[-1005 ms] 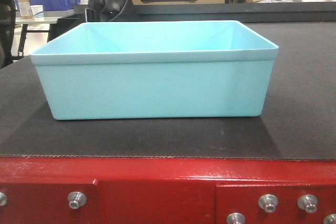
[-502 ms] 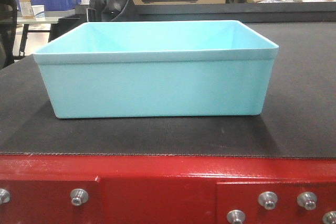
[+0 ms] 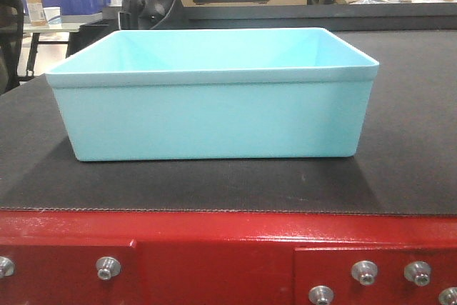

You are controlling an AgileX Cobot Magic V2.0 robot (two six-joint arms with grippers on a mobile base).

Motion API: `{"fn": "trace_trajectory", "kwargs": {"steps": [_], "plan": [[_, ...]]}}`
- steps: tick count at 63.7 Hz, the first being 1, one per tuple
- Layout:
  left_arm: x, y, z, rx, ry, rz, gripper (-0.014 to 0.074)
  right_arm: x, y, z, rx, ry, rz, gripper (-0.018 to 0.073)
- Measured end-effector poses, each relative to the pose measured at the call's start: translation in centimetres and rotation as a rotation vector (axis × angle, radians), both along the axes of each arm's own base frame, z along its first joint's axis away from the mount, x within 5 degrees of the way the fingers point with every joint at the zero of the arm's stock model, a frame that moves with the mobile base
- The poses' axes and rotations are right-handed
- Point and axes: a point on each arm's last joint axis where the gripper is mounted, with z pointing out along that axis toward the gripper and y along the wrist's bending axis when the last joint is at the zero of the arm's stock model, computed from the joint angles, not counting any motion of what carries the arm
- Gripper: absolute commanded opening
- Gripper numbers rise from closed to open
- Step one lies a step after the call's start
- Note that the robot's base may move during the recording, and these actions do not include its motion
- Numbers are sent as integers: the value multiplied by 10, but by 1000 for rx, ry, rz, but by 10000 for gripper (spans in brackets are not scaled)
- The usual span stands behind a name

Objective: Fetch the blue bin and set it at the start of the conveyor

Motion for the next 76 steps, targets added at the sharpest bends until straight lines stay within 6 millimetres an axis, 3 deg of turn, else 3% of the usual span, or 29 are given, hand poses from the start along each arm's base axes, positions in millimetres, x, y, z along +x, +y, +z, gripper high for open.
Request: {"fn": "trace_trajectory", "kwargs": {"steps": [41,54,76], "plan": [[-1,2,4,-16,-35,12,-111,-4,-1,2,6,-16,1,-158],[-1,2,5,-19,-43,15,-111,-20,-11,6,-31,-66,-23,-158],[-1,3,6,-25,-56,20,-111,-50,-54,-48,-41,-61,-283,-158]]}}
